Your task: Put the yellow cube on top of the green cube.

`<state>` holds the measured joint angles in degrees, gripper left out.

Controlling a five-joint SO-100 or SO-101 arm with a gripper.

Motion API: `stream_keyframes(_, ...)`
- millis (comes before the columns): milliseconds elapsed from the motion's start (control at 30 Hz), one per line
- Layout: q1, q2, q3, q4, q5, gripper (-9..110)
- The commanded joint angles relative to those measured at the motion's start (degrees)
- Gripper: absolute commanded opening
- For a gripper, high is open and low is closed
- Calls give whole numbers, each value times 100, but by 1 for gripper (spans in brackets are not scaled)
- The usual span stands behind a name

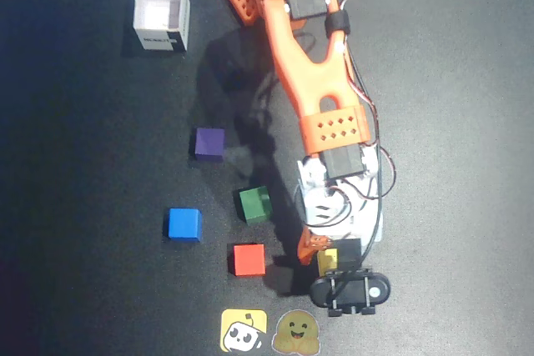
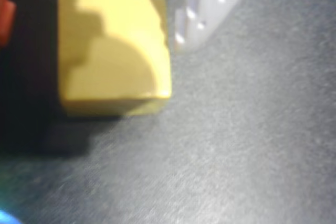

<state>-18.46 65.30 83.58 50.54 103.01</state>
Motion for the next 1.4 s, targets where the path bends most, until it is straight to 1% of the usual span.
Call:
stream_keyframes(0, -79, 70, -35, -97, 97, 24)
stream_keyframes(567, -105, -9, 343, -527, 334, 19)
stream_keyframes(800, -70, 0, 378, -527, 369, 14)
stream_keyframes(933, -62, 9, 396, -545, 439, 9)
stream_keyframes(1367, -53, 158, 431, -554, 448, 9)
